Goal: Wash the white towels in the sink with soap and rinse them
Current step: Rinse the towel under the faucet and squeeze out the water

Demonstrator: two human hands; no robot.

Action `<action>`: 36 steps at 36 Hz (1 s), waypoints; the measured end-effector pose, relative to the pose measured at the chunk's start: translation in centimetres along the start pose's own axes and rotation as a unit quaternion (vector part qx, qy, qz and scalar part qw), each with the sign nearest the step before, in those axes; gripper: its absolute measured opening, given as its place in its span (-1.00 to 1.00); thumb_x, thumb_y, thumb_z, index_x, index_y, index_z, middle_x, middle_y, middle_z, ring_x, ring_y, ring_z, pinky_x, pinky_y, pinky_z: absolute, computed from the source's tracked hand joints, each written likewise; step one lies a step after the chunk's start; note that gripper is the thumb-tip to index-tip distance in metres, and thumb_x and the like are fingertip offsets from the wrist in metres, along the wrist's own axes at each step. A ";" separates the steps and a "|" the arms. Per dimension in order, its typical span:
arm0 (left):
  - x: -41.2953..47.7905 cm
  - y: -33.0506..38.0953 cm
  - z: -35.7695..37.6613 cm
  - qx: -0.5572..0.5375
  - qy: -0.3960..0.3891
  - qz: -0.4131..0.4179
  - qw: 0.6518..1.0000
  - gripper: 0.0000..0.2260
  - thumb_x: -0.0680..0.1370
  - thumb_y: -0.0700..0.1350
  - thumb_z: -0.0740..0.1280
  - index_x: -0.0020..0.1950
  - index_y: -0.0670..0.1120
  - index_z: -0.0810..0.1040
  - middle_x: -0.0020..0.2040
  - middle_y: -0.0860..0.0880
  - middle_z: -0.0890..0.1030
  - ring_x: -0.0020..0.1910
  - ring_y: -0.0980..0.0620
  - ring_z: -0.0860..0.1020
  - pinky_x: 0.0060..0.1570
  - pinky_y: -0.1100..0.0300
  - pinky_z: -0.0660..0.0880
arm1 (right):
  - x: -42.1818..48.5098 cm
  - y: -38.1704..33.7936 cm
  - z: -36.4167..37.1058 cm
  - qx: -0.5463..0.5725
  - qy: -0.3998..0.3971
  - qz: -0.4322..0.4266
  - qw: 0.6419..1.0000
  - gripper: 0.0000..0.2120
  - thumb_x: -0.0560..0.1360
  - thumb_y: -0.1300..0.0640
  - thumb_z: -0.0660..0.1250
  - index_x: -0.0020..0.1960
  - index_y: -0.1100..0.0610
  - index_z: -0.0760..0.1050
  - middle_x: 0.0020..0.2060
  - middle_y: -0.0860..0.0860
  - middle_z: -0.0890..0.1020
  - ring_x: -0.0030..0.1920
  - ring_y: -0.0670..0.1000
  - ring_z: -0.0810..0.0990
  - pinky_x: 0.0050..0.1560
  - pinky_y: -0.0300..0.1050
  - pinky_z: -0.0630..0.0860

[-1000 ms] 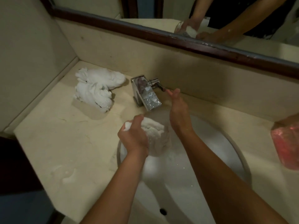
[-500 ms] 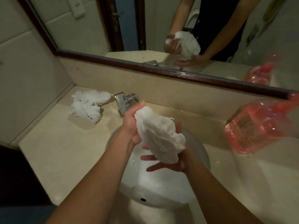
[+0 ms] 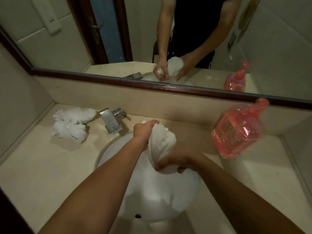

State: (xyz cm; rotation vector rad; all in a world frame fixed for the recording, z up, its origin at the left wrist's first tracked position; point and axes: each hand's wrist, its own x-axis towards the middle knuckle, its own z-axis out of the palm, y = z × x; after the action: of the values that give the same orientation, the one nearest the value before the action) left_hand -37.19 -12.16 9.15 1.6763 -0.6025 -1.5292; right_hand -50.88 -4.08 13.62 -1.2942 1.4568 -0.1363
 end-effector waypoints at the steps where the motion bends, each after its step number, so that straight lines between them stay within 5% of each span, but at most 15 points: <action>1: 0.2 -0.3 0.2 -0.005 0.014 0.002 1.000 -0.77 0.42 -0.10 0.58 -0.07 -0.15 0.61 -0.18 -0.12 0.72 -0.18 -0.11 0.68 -0.17 0.10 0.58 | 0.4 -0.2 0.4 -0.042 0.022 0.011 0.999 -0.45 0.40 0.07 0.61 0.31 0.08 0.48 0.00 0.08 0.60 -0.20 0.02 0.63 -0.28 -0.11 0.61; 3: 0.6 -0.5 0.4 -0.009 0.039 0.015 0.999 -0.73 0.31 -0.04 0.57 -0.14 -0.16 0.62 -0.21 -0.10 0.71 -0.16 -0.14 0.68 -0.11 0.03 0.61 | 1.6 0.4 1.0 -0.036 0.042 0.007 0.998 -0.31 0.35 0.06 0.63 0.38 0.11 0.42 0.05 0.07 0.61 -0.13 0.02 0.64 -0.17 -0.11 0.62; 5: 1.0 -0.6 0.5 0.022 0.064 0.049 0.996 -0.75 0.36 -0.01 0.56 -0.20 -0.16 0.61 -0.21 -0.11 0.70 -0.13 -0.18 0.69 -0.06 -0.04 0.65 | 2.0 0.5 0.8 0.025 0.032 0.009 0.999 -0.08 0.27 0.04 0.71 0.52 0.06 0.36 0.28 0.03 0.60 0.19 0.03 0.63 0.21 -0.03 0.62; 7: 1.1 -0.3 0.6 0.053 0.077 0.098 0.991 -0.72 0.43 0.00 0.57 -0.27 -0.13 0.57 -0.29 -0.09 0.65 -0.20 -0.17 0.63 -0.15 0.01 0.57 | 1.7 0.6 0.6 0.116 0.040 0.001 0.992 -0.27 0.46 0.12 0.62 0.54 0.13 0.40 0.36 0.11 0.58 0.34 0.09 0.59 0.39 0.05 0.55; 11: -0.3 2.0 1.3 0.095 0.077 0.170 0.978 -0.52 0.51 0.25 0.51 0.07 -0.16 0.61 -0.05 -0.07 0.67 -0.10 0.00 0.61 -0.24 0.16 0.43 | 1.0 0.7 0.3 0.197 0.008 -0.062 0.978 -0.52 0.43 0.03 0.64 0.23 -0.08 0.46 0.15 -0.02 0.63 0.08 -0.04 0.62 0.29 0.09 0.62; 15: -2.7 5.6 -0.8 0.039 -0.091 0.163 0.982 -0.31 0.41 0.52 0.39 0.11 -0.09 0.66 0.01 -0.05 0.72 -0.01 -0.02 0.69 0.05 0.06 0.60 | 1.5 0.3 0.2 0.343 0.034 -0.091 0.934 -0.48 0.29 0.05 0.72 0.19 0.01 0.63 0.07 0.09 0.75 0.05 0.10 0.75 0.09 0.20 0.71; 17: -2.9 6.2 -2.7 -0.028 -0.147 0.191 0.970 -0.26 0.32 0.45 0.45 0.23 -0.10 0.66 0.09 -0.05 0.75 0.06 -0.06 0.72 0.08 -0.04 0.63 | 1.7 0.7 -0.5 0.446 -0.057 -0.126 0.884 -0.32 0.18 0.04 0.73 0.26 0.16 0.64 0.10 0.21 0.72 0.07 0.22 0.74 -0.01 0.20 0.69; 20: -2.3 5.7 -4.2 -0.051 -0.220 0.199 0.954 -0.02 0.21 0.41 0.61 0.50 -0.06 0.50 0.37 -0.12 0.63 0.33 -0.16 0.63 0.31 -0.20 0.58 | 1.7 1.0 -1.0 0.515 -0.214 -0.161 0.814 -0.34 0.26 -0.07 0.72 0.23 0.25 0.67 0.01 0.23 0.68 -0.01 0.20 0.71 -0.03 0.16 0.68; 22: -2.2 5.2 -3.9 -0.086 -0.331 0.131 0.931 0.11 0.10 0.42 0.66 0.53 -0.05 0.48 0.49 -0.19 0.54 0.44 -0.21 0.54 0.38 -0.22 0.53 | 2.0 0.9 -0.7 0.512 -0.273 -0.166 0.797 -0.33 0.32 -0.12 0.68 0.28 0.24 0.66 0.06 0.19 0.68 0.03 0.18 0.71 -0.01 0.11 0.68; 24: -2.1 4.9 -3.7 -0.121 -0.431 0.081 0.890 -0.02 0.13 0.41 0.66 0.46 0.00 0.58 0.53 -0.25 0.49 0.52 -0.32 0.44 0.49 -0.34 0.37 | 2.2 0.7 0.0 0.504 -0.305 -0.168 0.790 -0.30 0.37 -0.14 0.64 0.36 0.23 0.60 0.12 0.17 0.64 0.07 0.17 0.69 -0.01 0.07 0.69; 28: -1.5 4.6 -3.6 -0.103 -0.503 0.112 0.851 -0.49 0.32 0.29 0.59 0.17 0.06 0.76 0.28 -0.07 0.70 0.33 -0.15 0.62 0.39 -0.19 0.47 | 3.0 1.9 0.6 0.501 -0.308 -0.150 0.795 -0.26 0.46 -0.24 0.57 0.47 0.18 0.53 0.24 0.13 0.62 0.19 0.13 0.66 0.13 0.08 0.67; 32: -0.8 3.5 -3.9 -0.160 -0.461 0.019 0.873 -0.48 0.24 0.19 0.68 0.00 -0.14 0.73 0.00 -0.16 0.70 0.00 -0.17 0.70 0.04 -0.04 0.64 | 2.1 2.4 -0.8 0.449 -0.267 -0.102 0.847 -0.21 0.24 -0.17 0.74 0.33 0.18 0.61 0.10 0.13 0.73 0.09 0.12 0.73 0.04 0.08 0.71; 34: -0.9 3.2 -3.8 -0.166 -0.434 0.003 0.886 -0.54 0.32 0.18 0.61 -0.07 -0.18 0.69 -0.08 -0.18 0.69 -0.10 -0.16 0.70 -0.07 0.01 0.65 | 1.5 1.8 -1.6 0.413 -0.214 -0.059 0.883 -0.04 0.02 -0.11 0.82 0.30 0.20 0.54 -0.02 0.13 0.75 -0.02 0.12 0.75 -0.06 0.07 0.72; 36: -1.1 3.3 -3.6 -0.139 -0.387 -0.006 0.912 -0.62 0.41 0.15 0.52 -0.15 -0.18 0.67 -0.17 -0.16 0.67 -0.20 -0.13 0.69 -0.18 0.08 0.65 | 1.1 0.5 -2.1 0.335 -0.160 -0.022 0.928 -0.09 0.04 -0.05 0.82 0.28 0.16 0.53 -0.08 0.09 0.77 -0.05 0.10 0.76 -0.09 0.06 0.70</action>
State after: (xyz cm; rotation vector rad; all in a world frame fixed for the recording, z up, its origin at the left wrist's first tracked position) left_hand -33.38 -12.48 12.38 0.8188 -0.7208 -2.1699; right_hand -52.53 -5.83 13.39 -0.7396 0.9698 -0.3977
